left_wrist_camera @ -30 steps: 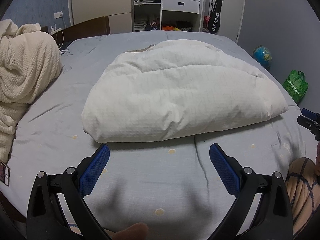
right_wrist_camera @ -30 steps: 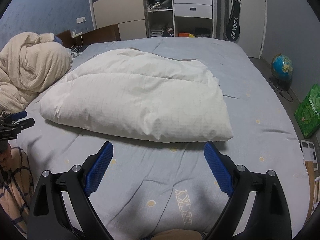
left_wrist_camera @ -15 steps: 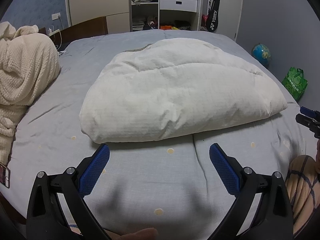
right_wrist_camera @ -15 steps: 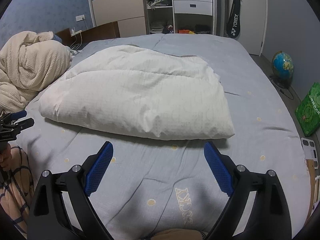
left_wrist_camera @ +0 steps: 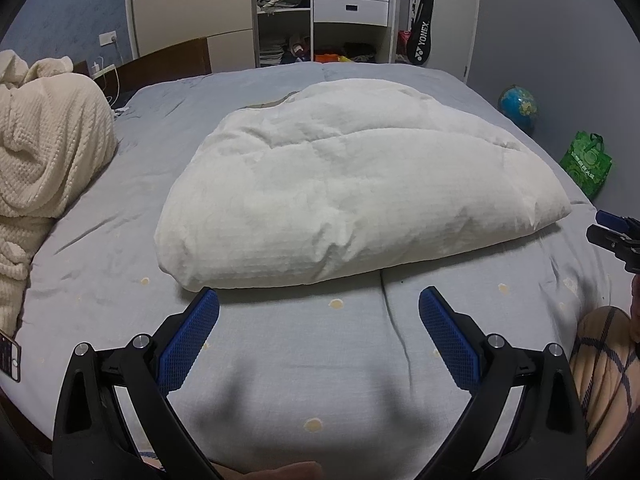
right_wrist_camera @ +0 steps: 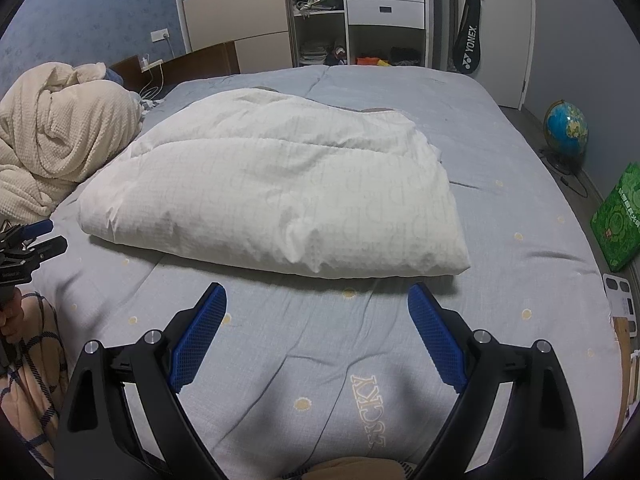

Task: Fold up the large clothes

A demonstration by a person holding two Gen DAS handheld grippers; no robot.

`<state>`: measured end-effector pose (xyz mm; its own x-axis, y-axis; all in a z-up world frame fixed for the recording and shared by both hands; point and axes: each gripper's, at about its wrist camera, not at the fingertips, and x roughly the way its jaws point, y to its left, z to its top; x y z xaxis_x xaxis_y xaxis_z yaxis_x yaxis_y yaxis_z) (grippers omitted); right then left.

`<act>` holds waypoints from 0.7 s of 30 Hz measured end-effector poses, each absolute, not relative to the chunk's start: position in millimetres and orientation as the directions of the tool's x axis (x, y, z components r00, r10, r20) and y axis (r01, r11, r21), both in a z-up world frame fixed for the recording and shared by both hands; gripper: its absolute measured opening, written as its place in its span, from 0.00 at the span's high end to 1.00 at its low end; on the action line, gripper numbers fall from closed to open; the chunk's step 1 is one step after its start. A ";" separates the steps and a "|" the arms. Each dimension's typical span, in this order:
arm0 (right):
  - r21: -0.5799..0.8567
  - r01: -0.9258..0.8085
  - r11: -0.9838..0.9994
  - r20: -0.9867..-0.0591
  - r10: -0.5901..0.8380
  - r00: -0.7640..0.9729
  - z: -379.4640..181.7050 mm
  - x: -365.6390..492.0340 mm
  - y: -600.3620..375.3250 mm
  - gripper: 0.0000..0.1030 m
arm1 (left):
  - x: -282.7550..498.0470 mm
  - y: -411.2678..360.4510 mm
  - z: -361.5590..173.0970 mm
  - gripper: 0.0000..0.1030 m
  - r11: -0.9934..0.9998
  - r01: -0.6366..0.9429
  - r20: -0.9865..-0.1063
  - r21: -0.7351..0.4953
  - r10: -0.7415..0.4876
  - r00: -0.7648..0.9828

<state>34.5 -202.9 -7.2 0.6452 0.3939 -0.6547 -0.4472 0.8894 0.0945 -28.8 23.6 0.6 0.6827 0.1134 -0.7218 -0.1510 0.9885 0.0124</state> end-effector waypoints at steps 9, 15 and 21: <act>0.095 -0.447 0.889 -0.657 0.394 0.643 -8.7 35.1 -202.8 0.15 | -28.7 22.3 0.7 0.07 0.989 -0.148 -0.723 0.011 0.110 0.682; 0.095 -0.447 0.889 -0.658 0.394 0.643 -8.9 35.4 -203.0 0.15 | -28.7 21.7 0.8 0.07 0.989 -0.148 -0.723 0.012 0.111 0.682; 0.095 -0.447 0.889 -0.658 0.393 0.642 -8.8 35.1 -202.8 0.15 | -28.8 21.4 0.9 0.07 0.989 -0.148 -0.723 0.012 0.111 0.682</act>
